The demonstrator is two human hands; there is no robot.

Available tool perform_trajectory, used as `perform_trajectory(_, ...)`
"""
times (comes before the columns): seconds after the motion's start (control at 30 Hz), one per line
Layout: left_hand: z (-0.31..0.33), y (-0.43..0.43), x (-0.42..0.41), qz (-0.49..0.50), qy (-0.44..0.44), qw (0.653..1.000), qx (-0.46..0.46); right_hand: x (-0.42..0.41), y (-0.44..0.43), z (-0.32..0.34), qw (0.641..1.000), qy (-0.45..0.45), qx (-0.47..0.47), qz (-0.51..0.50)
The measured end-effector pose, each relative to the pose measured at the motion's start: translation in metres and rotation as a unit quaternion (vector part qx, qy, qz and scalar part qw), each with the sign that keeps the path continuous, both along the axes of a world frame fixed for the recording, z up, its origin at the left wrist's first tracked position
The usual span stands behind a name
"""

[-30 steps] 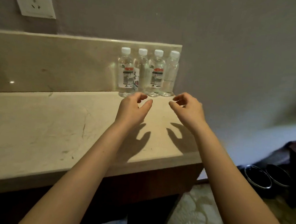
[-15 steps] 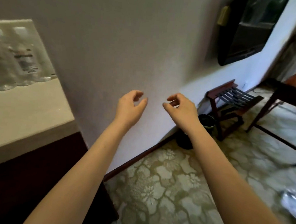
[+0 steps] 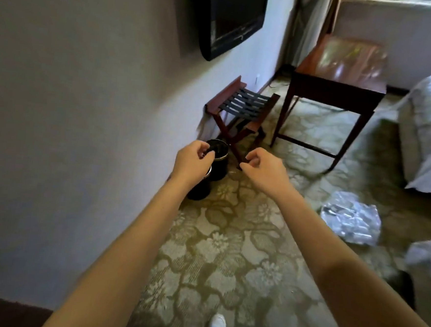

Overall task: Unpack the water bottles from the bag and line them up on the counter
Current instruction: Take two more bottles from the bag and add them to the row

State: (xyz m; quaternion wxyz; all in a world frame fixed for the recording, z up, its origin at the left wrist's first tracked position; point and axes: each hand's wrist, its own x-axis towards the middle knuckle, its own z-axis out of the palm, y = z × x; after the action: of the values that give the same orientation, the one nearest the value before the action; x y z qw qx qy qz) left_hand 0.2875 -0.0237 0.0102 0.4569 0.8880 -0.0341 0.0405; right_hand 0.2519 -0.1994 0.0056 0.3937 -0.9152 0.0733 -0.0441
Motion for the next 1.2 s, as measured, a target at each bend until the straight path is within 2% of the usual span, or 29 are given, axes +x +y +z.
perform_trajectory(0.17,-0.026,-0.093,0.069,-0.082,0.05,0.995,-0.015,0.044,-0.086,-0.023,0.997,0.056,-0.035,-0.044)
perform_trajectory(0.33,-0.041,-0.189,0.106,-0.148,0.086,0.985,0.018,0.064,-0.179,-0.041,0.993,0.062,-0.024,-0.095)
perform_trajectory(0.5,-0.062,-0.297,0.13,-0.171,0.097,0.979,0.055,0.082,-0.285,-0.06,0.99,0.069,-0.014,-0.119)
perform_trajectory(0.67,-0.078,-0.406,0.143,-0.152,0.11,0.977,0.1,0.103,-0.395,-0.07,0.99,0.086,0.001,-0.107)
perform_trajectory(0.77,-0.087,-0.472,0.15,-0.14,0.126,0.975,0.119,0.118,-0.464,-0.075,0.991,0.1,-0.021,-0.089)
perform_trajectory(0.97,-0.108,-0.559,0.18,-0.129,0.147,0.972,0.13,0.158,-0.553,-0.104,0.988,0.131,-0.004,-0.086)
perform_trajectory(1.2,-0.162,-0.65,0.26,-0.13,0.172,0.966,0.144,0.234,-0.644,-0.158,0.983,0.172,-0.028,-0.059)
